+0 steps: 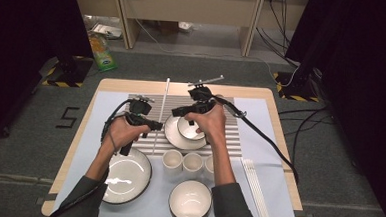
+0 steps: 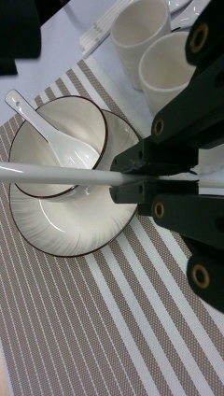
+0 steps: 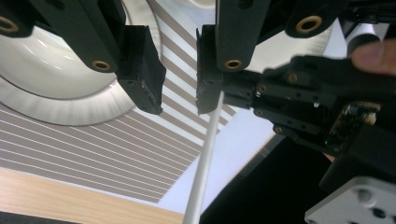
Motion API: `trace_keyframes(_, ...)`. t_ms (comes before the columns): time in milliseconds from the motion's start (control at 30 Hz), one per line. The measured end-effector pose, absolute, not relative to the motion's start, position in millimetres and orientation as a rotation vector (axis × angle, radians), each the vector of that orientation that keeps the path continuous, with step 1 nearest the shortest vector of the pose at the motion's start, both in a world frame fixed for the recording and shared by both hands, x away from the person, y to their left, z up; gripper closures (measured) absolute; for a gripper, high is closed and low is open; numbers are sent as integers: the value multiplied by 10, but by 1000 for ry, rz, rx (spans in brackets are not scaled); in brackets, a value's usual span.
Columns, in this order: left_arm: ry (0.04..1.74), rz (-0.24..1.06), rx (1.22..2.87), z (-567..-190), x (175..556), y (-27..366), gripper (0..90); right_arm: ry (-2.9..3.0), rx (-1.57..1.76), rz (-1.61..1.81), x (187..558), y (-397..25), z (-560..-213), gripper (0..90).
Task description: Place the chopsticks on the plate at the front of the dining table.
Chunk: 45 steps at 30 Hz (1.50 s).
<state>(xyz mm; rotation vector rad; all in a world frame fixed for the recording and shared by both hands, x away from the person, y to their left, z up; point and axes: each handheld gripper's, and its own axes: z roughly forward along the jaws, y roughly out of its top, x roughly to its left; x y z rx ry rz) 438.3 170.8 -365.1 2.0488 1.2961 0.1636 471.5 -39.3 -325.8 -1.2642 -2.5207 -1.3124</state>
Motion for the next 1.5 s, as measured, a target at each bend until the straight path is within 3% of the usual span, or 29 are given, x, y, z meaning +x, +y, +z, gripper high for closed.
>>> trace_keyframes(967,1406,119,2063,-4044,4729,1523,850,-2674,-1427,-1167,4359,-1684,-3520,700)
trace_keyframes(1500,1476,65,2030,-4301,4953,1470,849,-2702,-1479,-1105,4254,-1988,-3715,684)
